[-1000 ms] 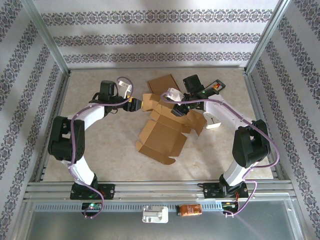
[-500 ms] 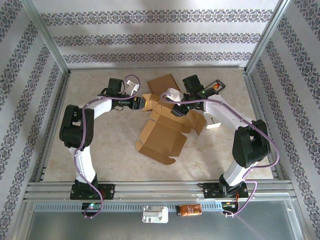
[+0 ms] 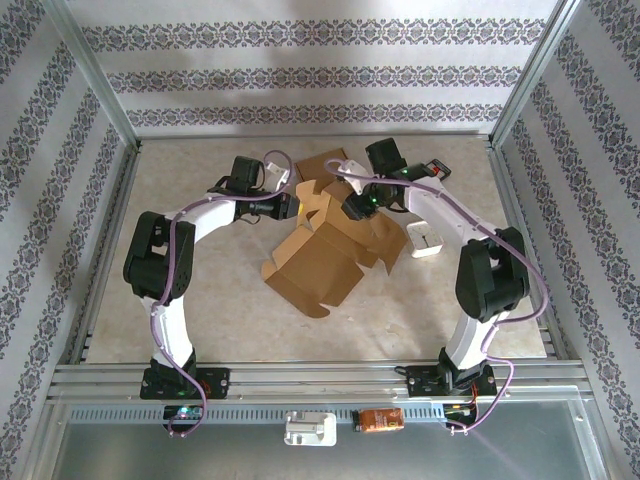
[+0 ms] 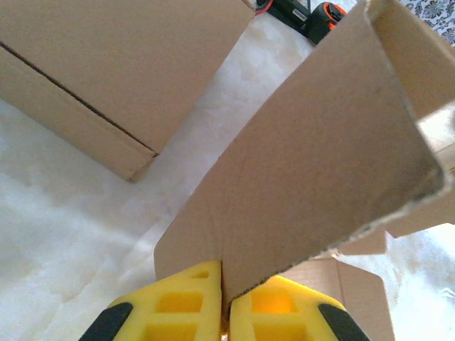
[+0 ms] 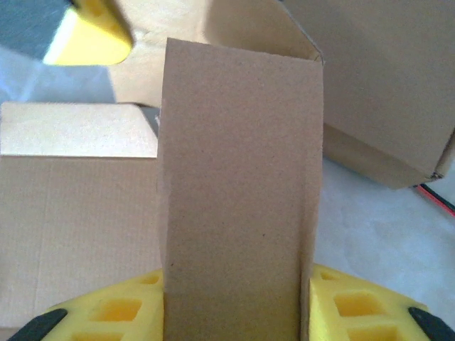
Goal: Fold the paper box
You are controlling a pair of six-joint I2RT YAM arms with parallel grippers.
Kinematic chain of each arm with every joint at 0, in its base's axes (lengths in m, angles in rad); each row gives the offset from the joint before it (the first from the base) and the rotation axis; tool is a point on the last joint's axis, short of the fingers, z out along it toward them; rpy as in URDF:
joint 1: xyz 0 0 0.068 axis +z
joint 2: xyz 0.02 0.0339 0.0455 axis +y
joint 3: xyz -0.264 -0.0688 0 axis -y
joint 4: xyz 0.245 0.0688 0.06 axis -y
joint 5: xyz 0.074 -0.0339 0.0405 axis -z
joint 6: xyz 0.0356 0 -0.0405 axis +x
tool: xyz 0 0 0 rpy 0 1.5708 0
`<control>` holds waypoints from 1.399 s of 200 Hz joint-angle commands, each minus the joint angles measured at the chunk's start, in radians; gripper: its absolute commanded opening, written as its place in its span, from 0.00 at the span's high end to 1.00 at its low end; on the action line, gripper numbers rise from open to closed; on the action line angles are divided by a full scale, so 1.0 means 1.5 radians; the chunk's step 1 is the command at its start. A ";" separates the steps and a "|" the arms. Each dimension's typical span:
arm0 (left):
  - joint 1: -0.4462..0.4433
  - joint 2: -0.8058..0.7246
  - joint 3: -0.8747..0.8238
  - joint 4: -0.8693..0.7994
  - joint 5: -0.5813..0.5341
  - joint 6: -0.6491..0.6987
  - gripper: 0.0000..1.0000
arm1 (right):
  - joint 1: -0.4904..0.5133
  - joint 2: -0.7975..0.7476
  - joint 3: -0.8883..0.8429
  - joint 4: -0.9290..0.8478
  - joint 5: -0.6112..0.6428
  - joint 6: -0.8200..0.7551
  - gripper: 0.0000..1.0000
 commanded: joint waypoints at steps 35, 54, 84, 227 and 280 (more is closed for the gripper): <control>-0.043 -0.018 0.071 -0.037 0.012 -0.084 0.92 | 0.014 0.019 0.015 -0.011 0.010 0.029 0.64; -0.056 -0.015 0.098 -0.046 0.000 -0.071 0.91 | 0.019 0.018 0.012 -0.012 0.020 0.023 0.64; -0.066 0.014 0.171 -0.126 -0.090 0.010 0.87 | 0.023 0.013 0.003 -0.004 0.022 0.013 0.65; -0.103 0.015 0.114 -0.047 -0.103 -0.021 0.93 | 0.025 0.017 0.006 0.003 0.029 0.028 0.65; -0.112 -0.036 -0.095 0.234 -0.002 -0.196 0.93 | 0.043 -0.003 -0.017 0.022 0.045 0.021 0.65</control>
